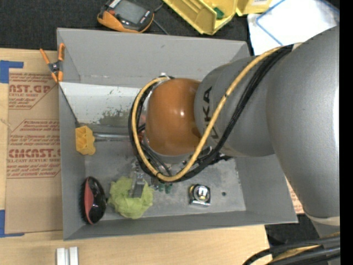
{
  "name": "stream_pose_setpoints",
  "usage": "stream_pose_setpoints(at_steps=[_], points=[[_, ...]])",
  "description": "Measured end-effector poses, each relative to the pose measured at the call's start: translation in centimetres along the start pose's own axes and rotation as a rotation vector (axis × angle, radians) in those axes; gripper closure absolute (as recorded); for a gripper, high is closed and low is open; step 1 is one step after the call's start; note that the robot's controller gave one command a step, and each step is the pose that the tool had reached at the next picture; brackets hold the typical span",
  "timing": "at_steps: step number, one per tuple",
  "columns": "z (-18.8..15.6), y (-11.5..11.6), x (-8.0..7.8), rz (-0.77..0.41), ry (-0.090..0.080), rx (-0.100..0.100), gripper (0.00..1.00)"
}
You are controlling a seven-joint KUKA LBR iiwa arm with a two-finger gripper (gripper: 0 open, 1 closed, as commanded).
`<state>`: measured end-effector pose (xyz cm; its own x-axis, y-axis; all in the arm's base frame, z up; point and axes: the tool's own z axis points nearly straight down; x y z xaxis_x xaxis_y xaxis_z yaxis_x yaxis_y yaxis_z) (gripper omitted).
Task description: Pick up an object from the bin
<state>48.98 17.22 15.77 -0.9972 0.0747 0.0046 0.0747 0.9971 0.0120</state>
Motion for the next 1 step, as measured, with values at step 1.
stream_pose_setpoints(at_steps=[1], points=[[-6.58, -3.29, -4.97, 0.007, -0.005, -0.001, 1.0]])
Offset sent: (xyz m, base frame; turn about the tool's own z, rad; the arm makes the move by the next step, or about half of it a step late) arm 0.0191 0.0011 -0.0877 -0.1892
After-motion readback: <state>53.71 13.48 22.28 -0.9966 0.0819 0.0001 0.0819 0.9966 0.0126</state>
